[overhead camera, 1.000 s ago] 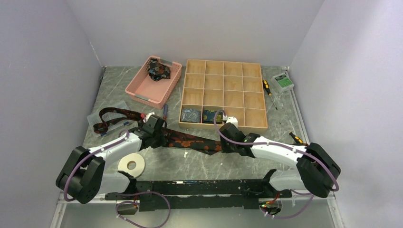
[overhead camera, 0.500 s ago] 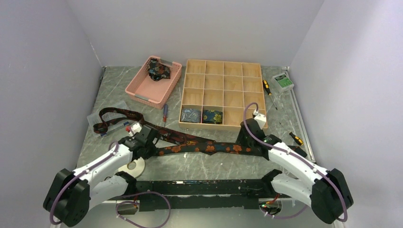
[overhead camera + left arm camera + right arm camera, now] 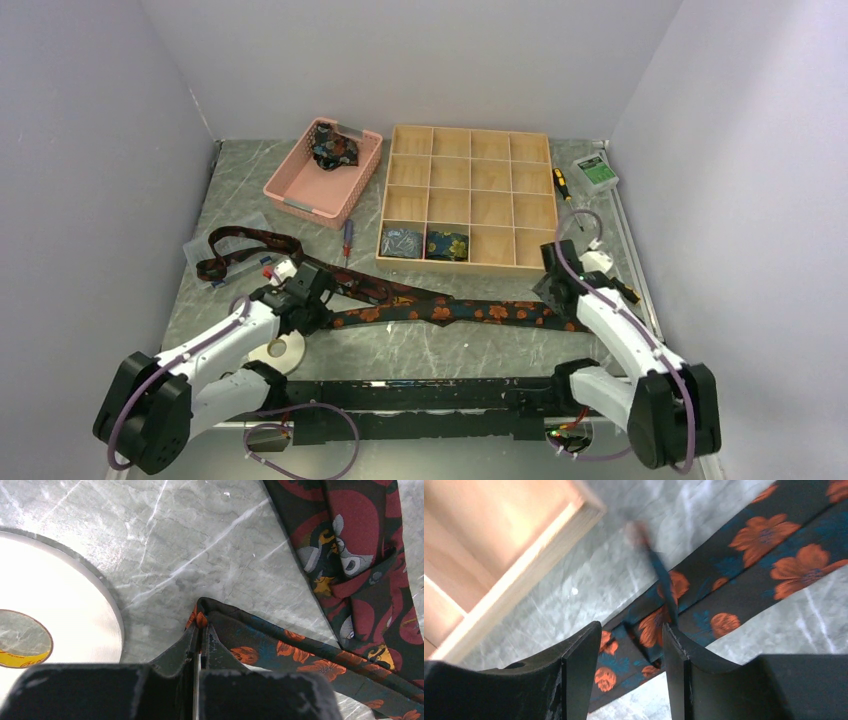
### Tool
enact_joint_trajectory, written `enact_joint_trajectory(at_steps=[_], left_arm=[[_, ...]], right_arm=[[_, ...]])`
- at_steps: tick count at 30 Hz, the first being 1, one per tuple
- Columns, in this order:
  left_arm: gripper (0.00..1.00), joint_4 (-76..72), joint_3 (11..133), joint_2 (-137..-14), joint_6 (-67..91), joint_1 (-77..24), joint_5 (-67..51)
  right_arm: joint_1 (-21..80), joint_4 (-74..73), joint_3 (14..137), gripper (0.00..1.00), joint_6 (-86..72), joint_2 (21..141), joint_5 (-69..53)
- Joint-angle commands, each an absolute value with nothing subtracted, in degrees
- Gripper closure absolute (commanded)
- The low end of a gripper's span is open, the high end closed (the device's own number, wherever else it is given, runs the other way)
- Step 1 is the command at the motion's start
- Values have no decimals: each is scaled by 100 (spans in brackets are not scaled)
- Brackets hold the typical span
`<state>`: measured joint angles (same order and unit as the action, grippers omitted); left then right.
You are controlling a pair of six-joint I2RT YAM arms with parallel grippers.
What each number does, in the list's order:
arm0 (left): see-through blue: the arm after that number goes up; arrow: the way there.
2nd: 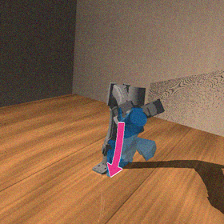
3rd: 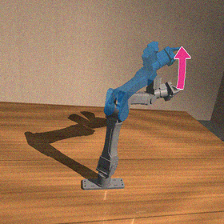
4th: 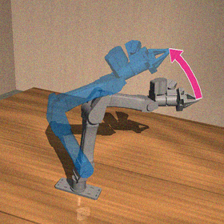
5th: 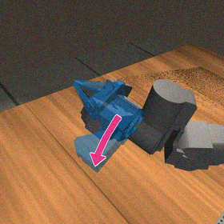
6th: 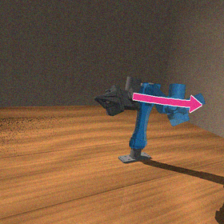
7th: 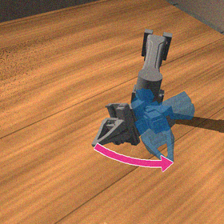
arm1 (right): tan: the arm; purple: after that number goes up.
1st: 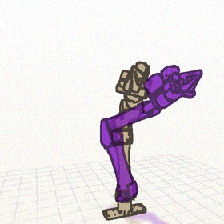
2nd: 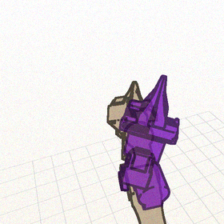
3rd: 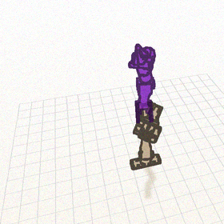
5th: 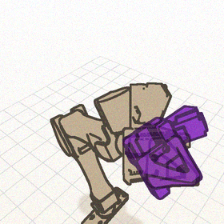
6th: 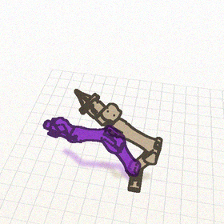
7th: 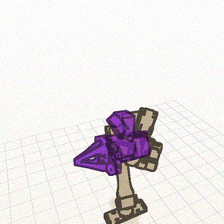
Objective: Roll the ties
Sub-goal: Flatten out the tie at the center of the board.
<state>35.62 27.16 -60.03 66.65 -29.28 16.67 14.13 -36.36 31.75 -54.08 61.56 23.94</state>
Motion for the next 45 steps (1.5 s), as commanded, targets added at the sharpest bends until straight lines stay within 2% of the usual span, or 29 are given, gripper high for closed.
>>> enact_joint_trajectory(at_steps=[1, 4, 7, 10, 14, 22, 26, 29, 34, 38, 45], left_arm=[[97, 3596, 2513, -5946, 6513, -2747, 1722], [97, 3527, 2480, -5920, 6416, -2671, 1630], [97, 3486, 2495, -5936, 6322, -2646, 1564], [97, 3428, 2524, -5901, 6137, -2646, 1473], [96, 3273, 2637, -5782, 5810, -2646, 1262], [73, 3693, 3231, -5841, 5605, -2646, 1157], [56, 4208, 3520, -5478, 5580, -2646, 1300], [47, 4376, 3590, -5252, 5519, -2646, 1477], [45, 4632, 3753, -5308, 5565, -2646, 1652], [46, 4566, 3641, -5319, 5642, -2646, 1645], [47, 4420, 3361, -5234, 5801, -2645, 1646]], right_arm=[[513, -4021, 3272, 47, -5608, 5764, 2577], [-561, -3967, 3232, 47, -5389, 5812, 2176], [-679, -3938, 3276, 48, -5464, 5379, 2215], [-491, -3489, 3433, 47, -4737, 4651, 1618], [511, -3247, 3690, 44, -4269, 4523, 1353], [3703, -1497, 3664, 42, -4128, 5773, 979], [4726, -637, 4005, 45, -3692, 6721, 697], [5155, -43, 4258, 51, -3504, 7459, 372], [5655, 596, 4793, 58, -3364, 8540, 112], [5839, 520, 5376, 65, -3367, 9437, 51], [6166, 417, 5781, 74, -3314, 9955, 197]])
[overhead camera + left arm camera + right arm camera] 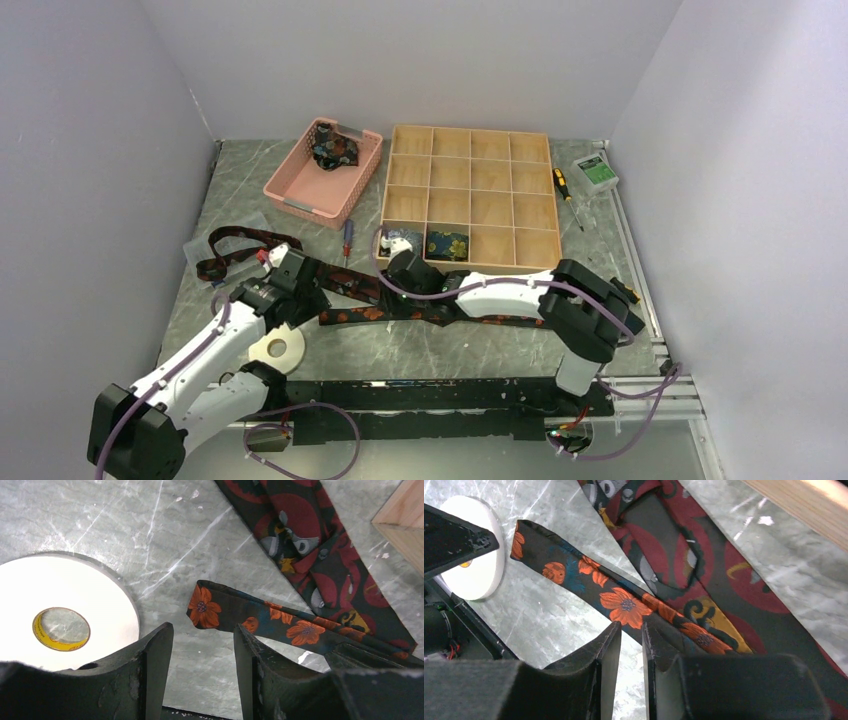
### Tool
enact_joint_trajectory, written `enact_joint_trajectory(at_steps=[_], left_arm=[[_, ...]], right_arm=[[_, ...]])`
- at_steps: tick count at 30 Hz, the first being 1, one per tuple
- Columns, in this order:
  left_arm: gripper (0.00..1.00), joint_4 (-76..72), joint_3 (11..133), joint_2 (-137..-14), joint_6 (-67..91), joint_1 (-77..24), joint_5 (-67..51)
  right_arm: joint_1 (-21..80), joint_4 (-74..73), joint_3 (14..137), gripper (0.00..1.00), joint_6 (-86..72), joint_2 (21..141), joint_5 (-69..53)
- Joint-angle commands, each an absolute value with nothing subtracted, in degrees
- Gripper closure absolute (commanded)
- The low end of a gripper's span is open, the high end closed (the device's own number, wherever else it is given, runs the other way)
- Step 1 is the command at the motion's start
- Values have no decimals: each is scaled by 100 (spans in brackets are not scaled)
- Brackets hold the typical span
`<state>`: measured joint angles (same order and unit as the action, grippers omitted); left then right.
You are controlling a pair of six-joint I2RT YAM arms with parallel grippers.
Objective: Roll the ties
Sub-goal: Flatten out the tie at the center of the board.
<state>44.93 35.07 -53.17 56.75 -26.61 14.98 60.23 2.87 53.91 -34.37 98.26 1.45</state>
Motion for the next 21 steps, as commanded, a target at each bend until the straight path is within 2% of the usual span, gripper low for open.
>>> enact_joint_trajectory(at_steps=[1, 9, 21], left_arm=[[47, 4358, 3327, -5233, 5807, -2645, 1633], [49, 4134, 3111, -5468, 5938, -2646, 1570], [49, 3977, 3028, -5439, 5840, -2645, 1609]], right_arm=[[6172, 329, 5857, 75, -3307, 10085, 180], [6088, -278, 6132, 80, -3404, 10620, 717], [5826, -394, 5701, 84, -3453, 10406, 849]])
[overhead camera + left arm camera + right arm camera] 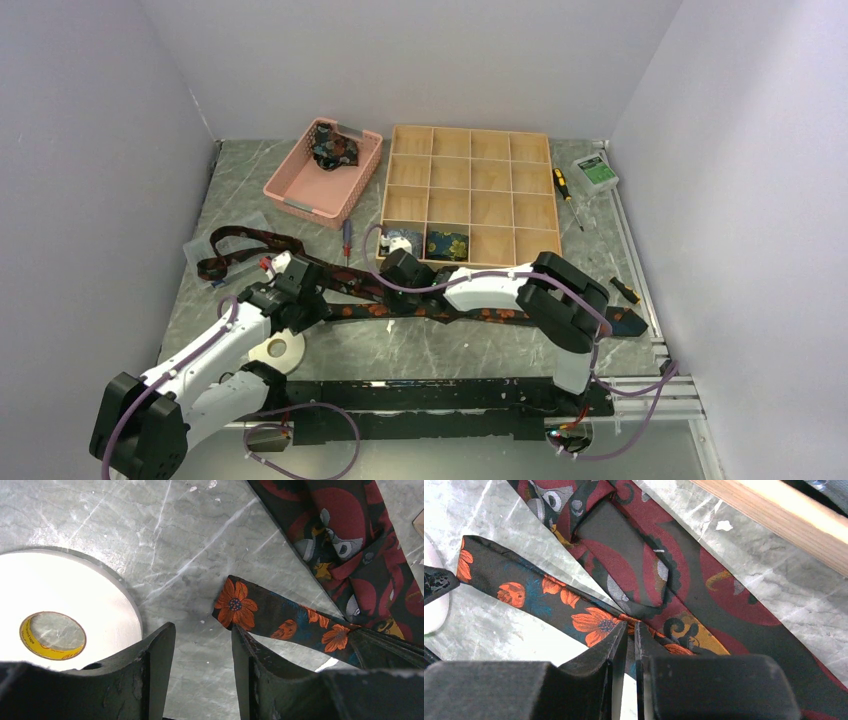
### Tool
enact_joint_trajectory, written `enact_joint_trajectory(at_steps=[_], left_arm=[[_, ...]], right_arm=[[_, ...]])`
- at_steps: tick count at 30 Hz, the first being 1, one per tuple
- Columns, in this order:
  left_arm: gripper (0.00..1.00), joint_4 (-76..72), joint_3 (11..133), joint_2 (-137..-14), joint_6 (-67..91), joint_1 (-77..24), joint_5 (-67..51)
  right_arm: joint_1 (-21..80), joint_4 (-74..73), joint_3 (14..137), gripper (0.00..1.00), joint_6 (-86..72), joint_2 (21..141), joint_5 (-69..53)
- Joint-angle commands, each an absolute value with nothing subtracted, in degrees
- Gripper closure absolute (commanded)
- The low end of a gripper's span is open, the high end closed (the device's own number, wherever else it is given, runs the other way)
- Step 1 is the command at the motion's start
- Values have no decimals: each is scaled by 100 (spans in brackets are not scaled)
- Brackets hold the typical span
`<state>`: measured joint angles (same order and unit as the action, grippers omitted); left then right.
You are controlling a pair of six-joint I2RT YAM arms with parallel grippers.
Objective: Roll the ties
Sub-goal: Flatten out the tie at the center of the board.
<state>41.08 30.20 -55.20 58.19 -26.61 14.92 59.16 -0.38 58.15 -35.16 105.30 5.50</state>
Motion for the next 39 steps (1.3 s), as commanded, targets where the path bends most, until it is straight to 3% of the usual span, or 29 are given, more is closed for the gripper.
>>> enact_joint_trajectory(at_steps=[1, 7, 11, 13, 22, 39], left_arm=[[49, 4001, 3039, -5422, 5824, -2644, 1619], [48, 3735, 2956, -5301, 5691, -2649, 1552], [48, 3555, 2954, -5320, 5583, -2637, 1492], [48, 3559, 2975, -5342, 5585, -2637, 1510], [50, 3539, 2940, -5382, 5577, -2637, 1499], [51, 3275, 2894, -5760, 5506, -2626, 1408]], right_arm=[[5807, -388, 5659, 84, -3438, 10363, 851], [5806, -79, 5369, 79, -3221, 9995, 679], [5816, -180, 5558, 62, -3196, 9760, 538], [5862, -209, 5696, 60, -3161, 9685, 494], [6178, -591, 6456, 75, -2968, 10290, -213], [5969, -1082, 6061, 75, -2869, 10455, 718]])
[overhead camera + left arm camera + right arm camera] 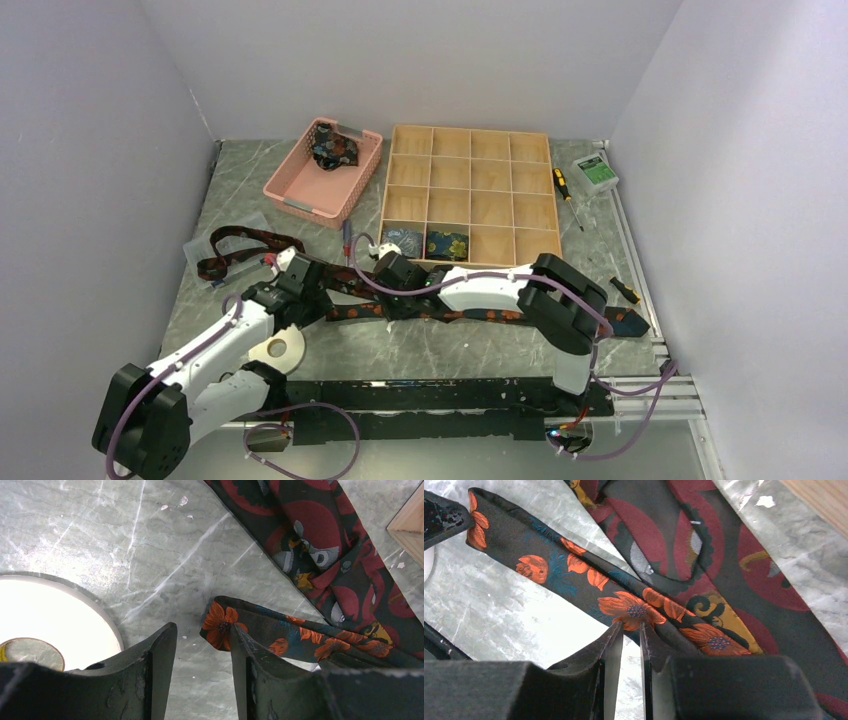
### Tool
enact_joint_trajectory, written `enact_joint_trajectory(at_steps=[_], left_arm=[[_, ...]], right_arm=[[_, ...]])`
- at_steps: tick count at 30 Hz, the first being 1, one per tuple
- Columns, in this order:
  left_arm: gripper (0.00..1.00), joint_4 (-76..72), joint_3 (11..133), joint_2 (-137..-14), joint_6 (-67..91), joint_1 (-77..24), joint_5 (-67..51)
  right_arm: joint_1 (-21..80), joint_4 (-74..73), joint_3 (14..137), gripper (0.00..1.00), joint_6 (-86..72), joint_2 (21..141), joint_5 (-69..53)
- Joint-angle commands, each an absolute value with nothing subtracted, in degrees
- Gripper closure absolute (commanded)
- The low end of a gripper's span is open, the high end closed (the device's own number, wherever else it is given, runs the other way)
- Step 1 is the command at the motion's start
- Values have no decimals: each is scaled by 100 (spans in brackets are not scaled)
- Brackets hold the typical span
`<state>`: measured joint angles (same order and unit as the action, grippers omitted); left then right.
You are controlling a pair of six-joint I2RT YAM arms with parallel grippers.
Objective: Roll the ties
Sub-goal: Flatten out the tie at the center of the board.
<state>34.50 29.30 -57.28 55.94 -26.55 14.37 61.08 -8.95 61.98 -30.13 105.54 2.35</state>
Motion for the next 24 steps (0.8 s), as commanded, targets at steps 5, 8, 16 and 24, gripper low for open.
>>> enact_joint_trajectory(at_steps=[5, 8, 16, 24], left_arm=[[52, 3222, 2930, -5833, 5471, -2594, 1434], [53, 3132, 2961, -5893, 5390, -2560, 1436], [56, 2728, 2873, -5945, 5136, -2531, 1287], [35, 2242, 2801, -5638, 4971, -2523, 1075]], right_arm=[[5843, -1072, 6095, 75, -2913, 10523, 693], [5789, -1005, 6112, 75, -2924, 10517, 616], [5784, -859, 6051, 73, -2935, 10450, 376], [5788, -770, 5955, 62, -2936, 10194, 195]])
